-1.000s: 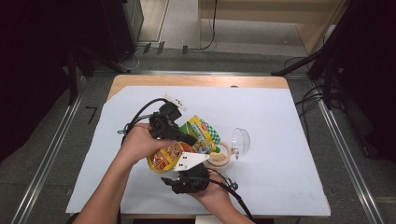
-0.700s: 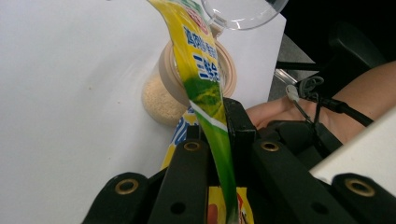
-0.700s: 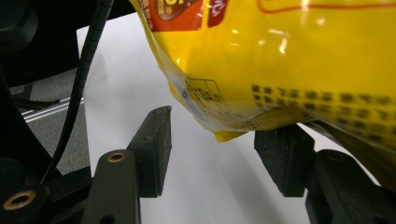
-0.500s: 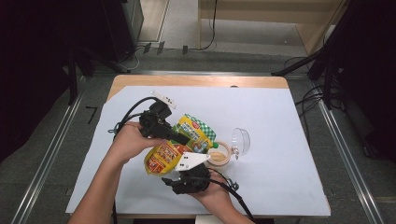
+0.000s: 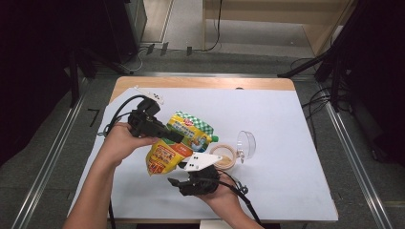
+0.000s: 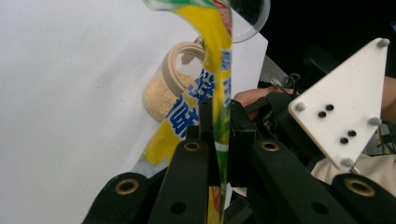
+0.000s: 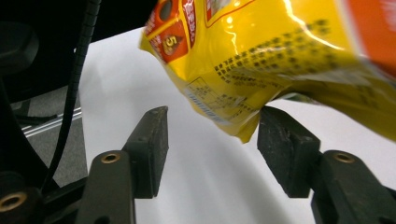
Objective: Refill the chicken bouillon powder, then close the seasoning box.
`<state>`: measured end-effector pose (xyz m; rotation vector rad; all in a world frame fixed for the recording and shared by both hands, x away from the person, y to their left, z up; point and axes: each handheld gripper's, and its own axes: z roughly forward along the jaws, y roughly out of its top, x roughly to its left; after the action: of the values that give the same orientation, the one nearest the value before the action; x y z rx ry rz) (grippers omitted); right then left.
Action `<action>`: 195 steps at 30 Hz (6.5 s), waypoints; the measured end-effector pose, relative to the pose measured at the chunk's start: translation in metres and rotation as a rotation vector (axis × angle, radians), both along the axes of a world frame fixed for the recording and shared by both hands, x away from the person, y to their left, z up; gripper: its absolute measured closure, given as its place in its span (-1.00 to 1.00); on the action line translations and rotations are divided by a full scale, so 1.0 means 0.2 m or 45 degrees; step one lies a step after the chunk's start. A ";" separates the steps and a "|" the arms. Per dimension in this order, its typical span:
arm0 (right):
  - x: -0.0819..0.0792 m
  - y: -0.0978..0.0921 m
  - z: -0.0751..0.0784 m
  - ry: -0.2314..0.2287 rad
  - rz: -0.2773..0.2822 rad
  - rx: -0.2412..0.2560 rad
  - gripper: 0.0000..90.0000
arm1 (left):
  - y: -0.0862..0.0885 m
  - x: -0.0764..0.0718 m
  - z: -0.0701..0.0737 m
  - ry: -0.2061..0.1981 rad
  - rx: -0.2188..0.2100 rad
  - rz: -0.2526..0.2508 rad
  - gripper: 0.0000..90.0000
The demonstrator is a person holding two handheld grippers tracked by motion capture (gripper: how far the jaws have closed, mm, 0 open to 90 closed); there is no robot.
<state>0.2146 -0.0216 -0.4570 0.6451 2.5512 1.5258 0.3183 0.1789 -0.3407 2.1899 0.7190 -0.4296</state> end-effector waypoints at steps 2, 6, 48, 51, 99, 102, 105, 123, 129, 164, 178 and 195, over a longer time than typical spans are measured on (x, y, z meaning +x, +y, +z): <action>0.00 -0.01 0.01 0.006 -0.008 -0.006 -0.01 | 0.03 0.00 0.01 -0.010 -0.027 0.013 0.98; 0.00 -0.02 0.02 0.019 -0.012 -0.018 -0.01 | 0.08 0.01 0.02 -0.030 -0.072 0.070 0.97; -0.02 -0.22 0.08 0.076 -0.029 -0.029 -0.02 | 0.11 0.20 -0.21 -0.219 -0.143 0.397 0.89; -0.02 -0.22 0.08 0.080 -0.029 -0.024 -0.02 | 0.10 0.20 -0.21 -0.216 -0.097 0.391 0.88; 0.02 -0.28 0.13 0.091 -0.070 -0.019 0.00 | 0.36 0.07 -0.01 -0.247 -0.081 0.443 0.02; 0.02 -0.29 0.14 0.096 -0.075 -0.016 0.00 | 0.38 0.06 0.02 -0.264 -0.073 0.463 0.01; 0.03 -0.30 0.15 0.098 -0.081 -0.016 0.00 | 0.41 0.05 0.03 -0.273 -0.065 0.481 -0.03; 0.05 -0.36 0.22 0.099 -0.088 -0.023 0.03 | 0.58 0.06 -0.02 -0.275 0.002 0.621 -0.14; 0.06 -0.38 0.25 0.103 -0.101 -0.017 0.06 | 0.62 0.06 -0.05 -0.304 0.020 0.656 -0.15; 0.13 -0.72 0.54 0.044 -0.264 0.031 0.19 | 0.57 0.12 -0.22 -0.195 0.059 0.613 -0.16; 0.20 -0.94 0.54 0.025 -0.447 0.048 0.37 | 0.55 0.12 -0.23 -0.195 0.081 0.599 -0.16; 0.30 -1.06 0.33 0.116 -0.604 -0.017 1.00 | 0.56 0.12 -0.22 -0.205 0.072 0.620 -0.16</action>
<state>0.2749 -0.2330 -0.3916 1.2342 2.2353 1.3352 0.3423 0.2904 -0.3855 1.9815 1.1415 0.0167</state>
